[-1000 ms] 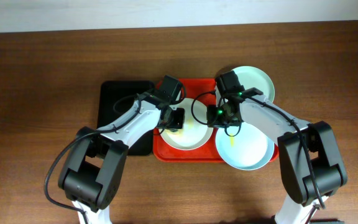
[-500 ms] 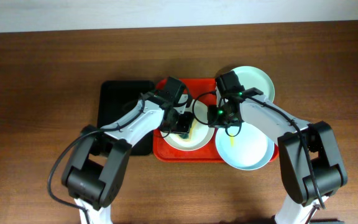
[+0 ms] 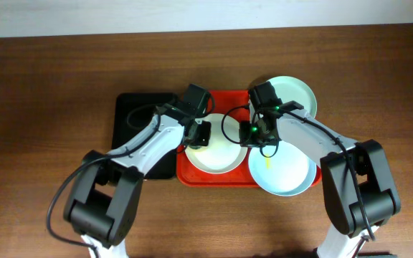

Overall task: Clean dirty plates on tray and stack at the side
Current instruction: 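Scrub the white plate with the sponge held in the left gripper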

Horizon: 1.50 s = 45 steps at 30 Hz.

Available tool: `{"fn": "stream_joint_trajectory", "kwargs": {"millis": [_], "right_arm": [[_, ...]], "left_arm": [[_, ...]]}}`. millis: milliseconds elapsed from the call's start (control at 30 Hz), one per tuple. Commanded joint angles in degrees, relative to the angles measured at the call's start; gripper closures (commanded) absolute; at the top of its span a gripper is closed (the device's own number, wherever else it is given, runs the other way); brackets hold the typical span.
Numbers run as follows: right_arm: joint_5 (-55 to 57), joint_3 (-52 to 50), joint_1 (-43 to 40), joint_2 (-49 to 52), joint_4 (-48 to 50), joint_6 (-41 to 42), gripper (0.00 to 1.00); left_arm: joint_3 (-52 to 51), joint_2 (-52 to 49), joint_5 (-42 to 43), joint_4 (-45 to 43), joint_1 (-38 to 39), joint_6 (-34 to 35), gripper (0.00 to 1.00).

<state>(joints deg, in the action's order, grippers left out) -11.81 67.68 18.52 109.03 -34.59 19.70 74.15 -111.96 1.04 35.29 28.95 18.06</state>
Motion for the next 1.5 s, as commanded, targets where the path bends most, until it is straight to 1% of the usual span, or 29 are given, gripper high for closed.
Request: {"fn": "stream_joint_trajectory", "kwargs": {"millis": [0,67,133,200,300,367,533,667,733,867,933,1000,1100,1167,1300,1367,1400,1433,1467], "right_arm": [[-0.8,-0.3,1.0,1.0,-0.1,0.5,0.96],[-0.8,-0.3,1.0,1.0,-0.1,0.5,0.96],[-0.8,-0.3,1.0,1.0,-0.1,0.5,0.96],[-0.8,-0.3,1.0,1.0,-0.1,0.5,0.96],[-0.8,-0.3,1.0,1.0,-0.1,0.5,0.96],[-0.8,-0.3,1.0,1.0,-0.1,0.5,0.96],[-0.8,-0.3,1.0,1.0,-0.2,0.5,0.96],[-0.8,-0.3,1.0,1.0,-0.1,0.5,0.96],[-0.8,-0.3,1.0,1.0,-0.1,0.5,0.96],[-0.8,-0.3,1.0,1.0,-0.1,0.5,0.96],[-0.8,-0.3,1.0,1.0,-0.1,0.5,0.96],[-0.8,-0.3,1.0,1.0,-0.1,0.5,0.96],[-0.8,-0.3,1.0,1.0,-0.1,0.5,0.96],[-0.8,-0.3,1.0,1.0,-0.1,0.5,0.96],[-0.8,-0.3,1.0,1.0,-0.1,0.5,0.96],[-0.8,-0.3,1.0,1.0,-0.1,0.5,0.96],[-0.8,-0.3,1.0,1.0,-0.1,0.5,0.96],[-0.8,-0.3,1.0,1.0,-0.1,0.5,0.96],[-0.8,-0.3,1.0,1.0,-0.1,0.5,0.95]], "left_arm": [[0.5,-6.0,0.8,-0.7,1.7,0.8,1.0],[0.5,-7.8,5.2,-1.2,2.0,0.7,1.0],[0.5,-8.4,12.8,-1.5,2.0,-0.2,1.0],[1.2,-7.4,20.8,-1.6,2.0,-2.8,1.0],[2.7,-4.1,23.6,-1.3,1.7,-2.8,1.0],[3.7,-1.1,22.6,-1.3,1.0,-2.7,1.0],[4.9,8.4,10.2,4.5,-3.8,-2.7,1.0],[4.9,12.2,0.3,11.7,-8.5,-2.8,1.0],[4.9,12.4,-2.7,14.1,-10.7,-2.8,1.0],[4.7,12.3,-3.9,20.3,-17.2,-4.9,0.99],[4.1,12.3,-4.0,22.4,-19.8,-4.9,1.0],[2.3,12.3,-4.0,22.1,-21.5,-4.9,1.0],[-1.7,12.3,-3.8,19.3,-21.8,-4.9,1.0],[-6.1,12.3,-3.9,14.9,-21.8,-4.9,1.0],[-11.4,12.3,-3.9,9.3,-21.8,-4.9,1.0],[-11.6,12.3,-3.8,9.2,-21.8,-4.9,0.96],[-11.5,12.4,-3.8,9.1,-21.8,-4.9,0.92],[-11.1,12.4,-3.1,9.3,-21.8,-4.9,0.57],[-10.7,12.4,-2.2,9.5,-21.8,-4.9,0.41]]}}
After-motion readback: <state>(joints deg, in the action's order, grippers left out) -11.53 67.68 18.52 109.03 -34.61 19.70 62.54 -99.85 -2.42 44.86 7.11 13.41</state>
